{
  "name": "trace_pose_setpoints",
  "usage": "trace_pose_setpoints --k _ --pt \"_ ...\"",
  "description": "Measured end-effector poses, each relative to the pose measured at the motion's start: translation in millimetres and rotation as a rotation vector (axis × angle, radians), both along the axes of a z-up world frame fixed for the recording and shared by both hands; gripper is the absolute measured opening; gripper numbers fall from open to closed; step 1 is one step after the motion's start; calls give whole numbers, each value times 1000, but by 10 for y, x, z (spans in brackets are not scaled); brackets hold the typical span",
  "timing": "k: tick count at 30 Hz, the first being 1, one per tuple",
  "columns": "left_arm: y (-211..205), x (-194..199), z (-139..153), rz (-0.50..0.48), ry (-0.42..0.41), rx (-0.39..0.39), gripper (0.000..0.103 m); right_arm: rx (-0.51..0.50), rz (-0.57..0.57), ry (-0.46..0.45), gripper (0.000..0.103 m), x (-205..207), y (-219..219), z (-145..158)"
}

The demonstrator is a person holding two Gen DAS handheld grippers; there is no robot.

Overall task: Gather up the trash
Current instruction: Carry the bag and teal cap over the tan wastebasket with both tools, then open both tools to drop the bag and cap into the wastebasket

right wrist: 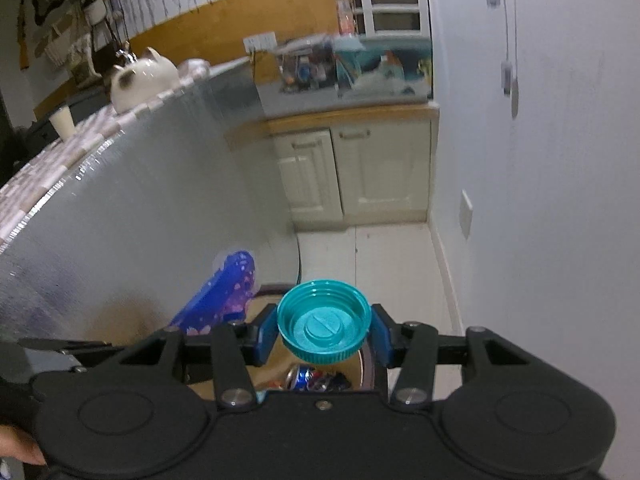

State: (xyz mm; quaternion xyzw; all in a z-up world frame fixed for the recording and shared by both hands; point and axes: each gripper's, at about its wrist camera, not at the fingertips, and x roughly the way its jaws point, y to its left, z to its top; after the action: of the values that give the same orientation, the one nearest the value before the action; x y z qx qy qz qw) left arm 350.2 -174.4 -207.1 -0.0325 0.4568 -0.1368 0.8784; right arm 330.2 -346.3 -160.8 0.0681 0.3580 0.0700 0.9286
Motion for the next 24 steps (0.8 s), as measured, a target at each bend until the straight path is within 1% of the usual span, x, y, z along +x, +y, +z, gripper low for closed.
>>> trace_pose_setpoints --k 7,10,12,13,14,15,18,19,20,21,24 --pt "-39 237 -524 -41 117 1 31 20 -11 88 50 236 -62 -395" --pt "-72 335 -674 -73 155 -5 32 21 -9 121 50 347 -52 -541" --pt "-85 391 -770 -99 184 -3 36 24 -6 140 50 418 -32 -625" --pt "-94 404 -808 -112 199 4 36 24 -4 150 50 456 -15 -662" --pt "-104 419 -844 -128 217 15 43 23 -1 158 50 491 3 -700" --pt "-108 436 -870 -135 229 27 54 22 2 167 50 526 19 -735" --pt "-58 435 -882 -128 220 50 71 21 14 186 50 624 68 -808" --pt "-27 439 -872 -116 217 54 74 21 19 192 50 649 85 -827" --pt "7 437 -861 -100 212 56 83 19 26 198 50 671 107 -844" --pt "37 437 -857 -86 207 57 89 17 36 203 50 688 131 -859" --pt "112 402 -787 -53 195 82 94 13 60 224 50 748 187 -899"
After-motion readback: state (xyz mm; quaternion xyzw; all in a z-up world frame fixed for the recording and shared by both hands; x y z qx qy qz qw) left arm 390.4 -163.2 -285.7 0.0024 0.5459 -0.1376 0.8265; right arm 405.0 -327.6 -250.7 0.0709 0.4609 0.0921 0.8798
